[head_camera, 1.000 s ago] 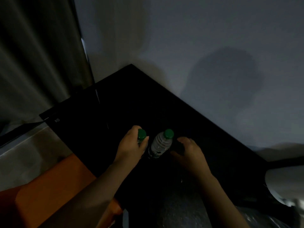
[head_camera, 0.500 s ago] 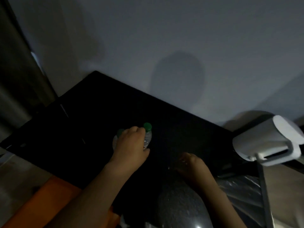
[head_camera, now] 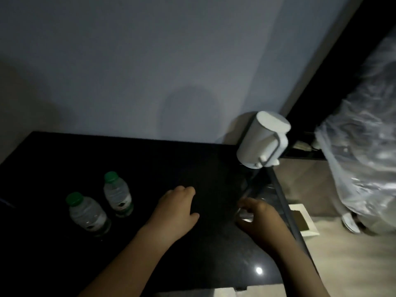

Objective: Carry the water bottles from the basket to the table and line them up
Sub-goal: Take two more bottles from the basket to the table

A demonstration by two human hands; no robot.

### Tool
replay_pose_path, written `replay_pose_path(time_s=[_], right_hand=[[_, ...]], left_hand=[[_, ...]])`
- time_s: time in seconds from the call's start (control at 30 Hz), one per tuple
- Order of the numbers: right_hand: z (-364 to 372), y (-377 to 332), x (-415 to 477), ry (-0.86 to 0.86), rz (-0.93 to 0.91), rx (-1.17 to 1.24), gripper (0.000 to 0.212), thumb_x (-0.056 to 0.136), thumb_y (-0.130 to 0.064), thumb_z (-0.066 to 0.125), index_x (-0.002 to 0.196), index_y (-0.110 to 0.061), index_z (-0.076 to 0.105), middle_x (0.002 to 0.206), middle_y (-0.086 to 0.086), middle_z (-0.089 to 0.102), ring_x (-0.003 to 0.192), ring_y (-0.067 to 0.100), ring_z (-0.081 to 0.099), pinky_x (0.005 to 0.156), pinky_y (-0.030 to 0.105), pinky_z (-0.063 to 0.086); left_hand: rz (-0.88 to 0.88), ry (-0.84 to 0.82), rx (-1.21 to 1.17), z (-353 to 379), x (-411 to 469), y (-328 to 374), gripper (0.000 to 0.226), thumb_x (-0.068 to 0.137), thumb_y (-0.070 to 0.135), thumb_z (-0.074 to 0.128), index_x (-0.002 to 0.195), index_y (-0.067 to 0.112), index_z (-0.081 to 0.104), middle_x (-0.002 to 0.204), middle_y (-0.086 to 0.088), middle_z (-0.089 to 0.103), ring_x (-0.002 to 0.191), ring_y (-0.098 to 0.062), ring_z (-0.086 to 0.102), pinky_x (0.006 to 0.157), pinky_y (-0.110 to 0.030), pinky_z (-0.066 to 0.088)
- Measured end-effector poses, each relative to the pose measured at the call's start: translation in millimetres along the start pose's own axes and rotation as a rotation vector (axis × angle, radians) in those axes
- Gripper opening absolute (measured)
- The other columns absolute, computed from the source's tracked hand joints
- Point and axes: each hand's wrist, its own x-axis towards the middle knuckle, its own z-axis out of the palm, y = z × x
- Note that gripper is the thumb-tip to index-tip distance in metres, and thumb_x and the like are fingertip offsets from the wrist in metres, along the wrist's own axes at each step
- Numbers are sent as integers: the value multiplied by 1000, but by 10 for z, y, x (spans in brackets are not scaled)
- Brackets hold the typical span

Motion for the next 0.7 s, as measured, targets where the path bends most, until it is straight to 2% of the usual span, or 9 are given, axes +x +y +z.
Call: replay_pose_path(time_s=[0.1,0.2,0.3,0.47,0.7], right_hand=[[-200,352,-328,71,90,20,42,79,-27,71,119,-22,60,116,-3,63,107,14,60,88,28,49],[-352,684,-682,161,179,74,35,77,-23,73,110,-22,65,108,-2,66,103,15,62,86,28,49],[-488,977,-1055,201,264,115,37,76,-22,73,112,-24,65,109,-4,65,104,13,61,84,24,47],[-708,1432,-1554,304,447,129,39,77,-30,71,115,-27,61,113,-7,63,104,12,59,87,27,48],[-973,1868,-2019,430,693,124,39,81,-31,67,119,-28,58,118,-10,60,110,7,55,89,23,45]], left_hand=[[67,-83,24,143,0,451,51,87,35,63,132,26,42,132,5,46,117,-12,50,93,-26,47],[186,-166,17,316,-50,887,51,87,36,63,133,26,42,130,6,47,115,-12,50,93,-26,47],[307,-198,17,499,-121,1302,48,87,35,62,130,24,44,129,4,48,115,-14,51,96,-29,47],[487,-253,56,744,-153,1938,40,86,35,62,120,19,50,123,0,51,111,-17,53,95,-33,47],[763,-295,103,959,35,2779,37,85,34,61,117,17,53,121,-1,55,112,-19,54,94,-32,46]])
